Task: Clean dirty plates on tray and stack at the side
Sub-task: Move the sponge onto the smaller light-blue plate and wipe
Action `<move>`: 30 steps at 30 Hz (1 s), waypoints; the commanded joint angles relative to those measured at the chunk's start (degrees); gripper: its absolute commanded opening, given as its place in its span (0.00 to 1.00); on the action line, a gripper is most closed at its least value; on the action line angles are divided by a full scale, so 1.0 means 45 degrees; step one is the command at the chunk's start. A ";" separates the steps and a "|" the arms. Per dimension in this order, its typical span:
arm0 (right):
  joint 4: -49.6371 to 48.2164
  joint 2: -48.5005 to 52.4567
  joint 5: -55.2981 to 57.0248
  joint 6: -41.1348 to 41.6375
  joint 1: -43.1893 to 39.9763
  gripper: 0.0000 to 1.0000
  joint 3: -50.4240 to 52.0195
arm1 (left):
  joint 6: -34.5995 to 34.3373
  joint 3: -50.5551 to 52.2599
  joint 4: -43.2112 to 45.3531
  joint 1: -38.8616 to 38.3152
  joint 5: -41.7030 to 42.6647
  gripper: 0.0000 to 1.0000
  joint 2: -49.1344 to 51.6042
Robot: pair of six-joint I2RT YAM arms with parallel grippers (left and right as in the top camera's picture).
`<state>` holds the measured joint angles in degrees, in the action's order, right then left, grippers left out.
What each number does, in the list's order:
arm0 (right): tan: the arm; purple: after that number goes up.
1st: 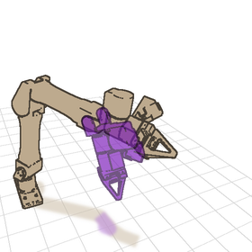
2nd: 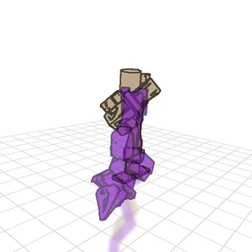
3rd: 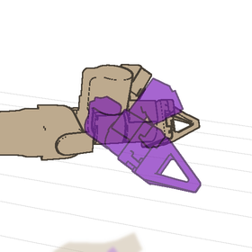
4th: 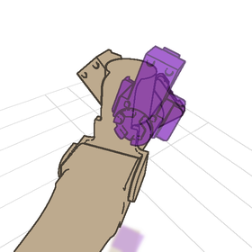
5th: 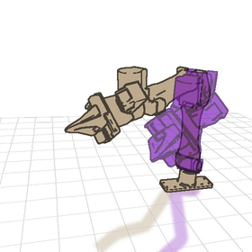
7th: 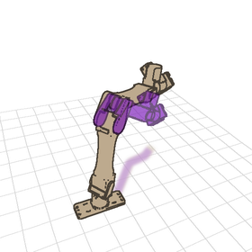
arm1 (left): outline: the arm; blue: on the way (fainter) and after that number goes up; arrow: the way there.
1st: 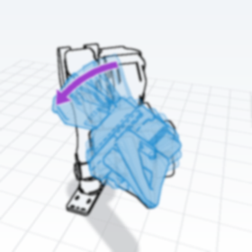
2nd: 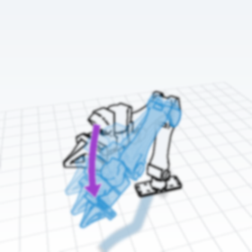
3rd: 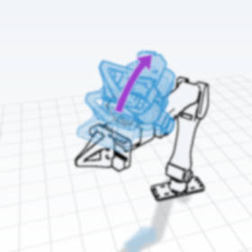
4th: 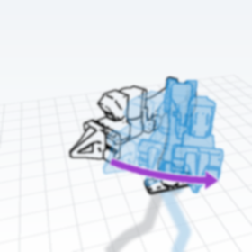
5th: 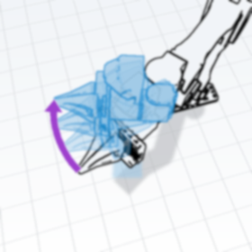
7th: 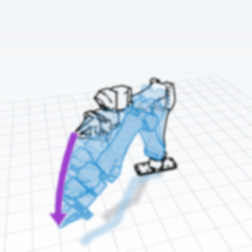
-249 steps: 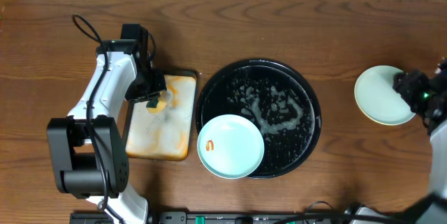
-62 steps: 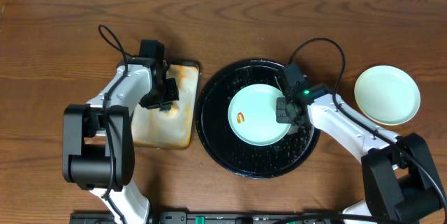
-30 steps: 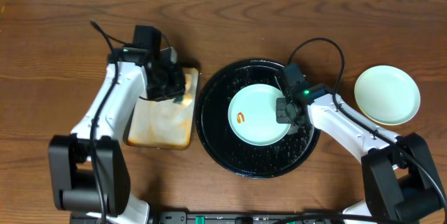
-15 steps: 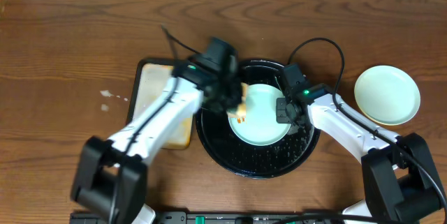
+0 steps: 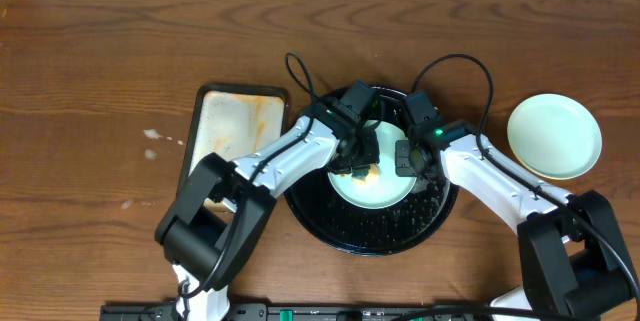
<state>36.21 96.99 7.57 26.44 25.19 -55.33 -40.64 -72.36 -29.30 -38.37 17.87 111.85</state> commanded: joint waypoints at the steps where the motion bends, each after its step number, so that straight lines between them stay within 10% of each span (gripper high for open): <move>1: 0.0000 -0.0219 0.0427 -0.0170 -0.0160 0.01 -0.0087 | 0.0520 -0.0005 -0.0325 -0.0301 -0.1107 0.08 0.0874; 30: 0.0121 -0.0219 0.0452 -0.0364 -0.0175 0.01 -0.0083 | 0.0971 -0.1549 -0.4503 -0.0092 -0.5187 0.08 0.1719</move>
<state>36.36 96.99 8.23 25.58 25.19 -55.33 -38.57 -79.81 -47.27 -39.92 1.93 116.64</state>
